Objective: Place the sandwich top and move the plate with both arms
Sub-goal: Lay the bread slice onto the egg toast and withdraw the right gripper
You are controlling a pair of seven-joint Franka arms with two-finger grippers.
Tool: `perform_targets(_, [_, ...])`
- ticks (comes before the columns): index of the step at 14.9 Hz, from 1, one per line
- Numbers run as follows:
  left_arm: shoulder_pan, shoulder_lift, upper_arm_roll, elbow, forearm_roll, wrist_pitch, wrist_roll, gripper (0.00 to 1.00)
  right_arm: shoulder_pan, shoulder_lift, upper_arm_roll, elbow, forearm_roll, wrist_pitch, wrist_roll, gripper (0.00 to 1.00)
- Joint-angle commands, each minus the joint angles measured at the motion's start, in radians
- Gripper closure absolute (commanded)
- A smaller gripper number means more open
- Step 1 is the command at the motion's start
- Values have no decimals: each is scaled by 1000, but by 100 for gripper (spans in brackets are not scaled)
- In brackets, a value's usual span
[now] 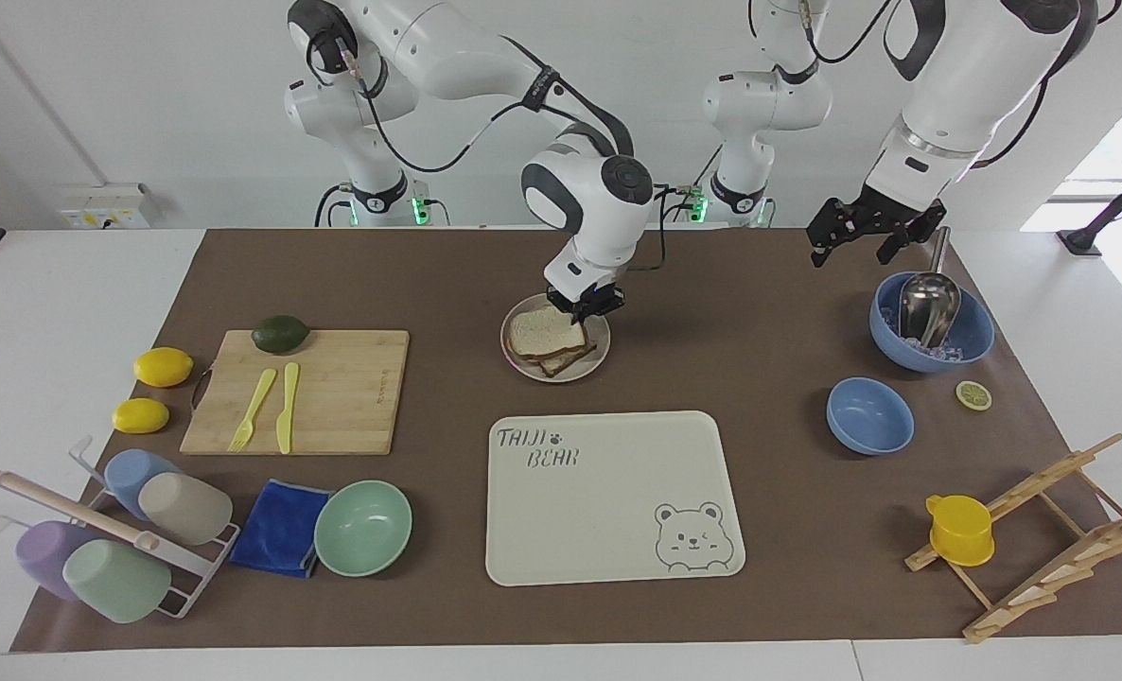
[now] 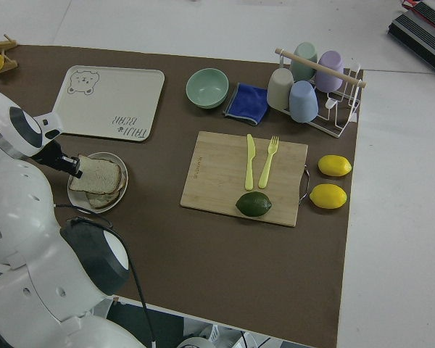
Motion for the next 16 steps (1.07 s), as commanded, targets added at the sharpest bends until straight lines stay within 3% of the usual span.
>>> perform_targets(1, [5,-8,-4,6,18,-7,7,0,-25,-22,12,-39,29,24,10,100])
perform_targets(6, [5,-8,-4,4,18,-7,7,0,-54,-22,12,-60,49,92,10,100])
perform_targets(8, [5,-8,-4,4,18,-7,7,0,-56,-22,12,-72,66,119,10,74])
perform_targets(9, [5,-8,-4,4,18,-7,7,0,-54,-22,12,-71,66,119,10,51])
perform_targets(12, [5,-8,-4,4,18,-7,7,0,-57,-22,12,-57,67,109,6,5])
perform_targets(13, [6,-8,-4,4,18,-7,7,0,-71,-23,10,-40,67,104,3,0])
perform_targets(16, [5,-8,-4,4,18,-7,7,0,-137,-78,10,-26,69,104,-46,0])
